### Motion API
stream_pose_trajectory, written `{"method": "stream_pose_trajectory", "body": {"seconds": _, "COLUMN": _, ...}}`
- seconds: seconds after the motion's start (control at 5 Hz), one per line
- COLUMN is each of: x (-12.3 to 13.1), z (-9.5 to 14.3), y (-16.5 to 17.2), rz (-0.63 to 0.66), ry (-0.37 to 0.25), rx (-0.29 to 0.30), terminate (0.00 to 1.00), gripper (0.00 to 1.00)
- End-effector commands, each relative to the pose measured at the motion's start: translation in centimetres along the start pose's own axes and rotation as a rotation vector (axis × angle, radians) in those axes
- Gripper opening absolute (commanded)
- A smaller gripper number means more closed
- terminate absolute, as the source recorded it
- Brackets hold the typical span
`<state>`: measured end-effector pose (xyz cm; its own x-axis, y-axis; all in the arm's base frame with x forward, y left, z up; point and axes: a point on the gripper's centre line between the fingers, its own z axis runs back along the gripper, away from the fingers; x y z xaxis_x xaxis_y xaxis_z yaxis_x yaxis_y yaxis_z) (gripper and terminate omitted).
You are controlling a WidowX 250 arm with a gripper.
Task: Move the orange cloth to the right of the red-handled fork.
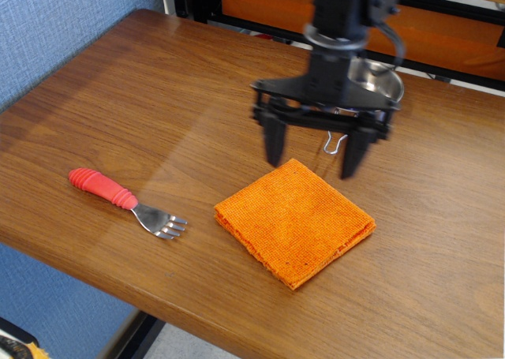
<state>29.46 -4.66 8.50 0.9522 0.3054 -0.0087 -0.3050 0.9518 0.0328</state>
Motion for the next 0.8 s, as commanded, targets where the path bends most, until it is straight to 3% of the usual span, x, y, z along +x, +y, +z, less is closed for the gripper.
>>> {"method": "stream_pose_trajectory", "body": {"seconds": 0.0, "x": 4.9, "z": 3.0, "y": 8.8, "rz": 0.105, "ry": -0.090, "rx": 0.021, "terminate": 0.00, "gripper": 1.00}}
{"method": "stream_pose_trajectory", "body": {"seconds": 0.4, "x": 12.1, "z": 1.6, "y": 14.6, "rz": 0.088, "ry": -0.165, "rx": 0.028, "terminate": 0.00, "gripper": 1.00}}
{"method": "stream_pose_trajectory", "body": {"seconds": 0.6, "x": 13.8, "z": 2.1, "y": 14.7, "rz": 0.070, "ry": -0.217, "rx": 0.021, "terminate": 0.00, "gripper": 1.00}}
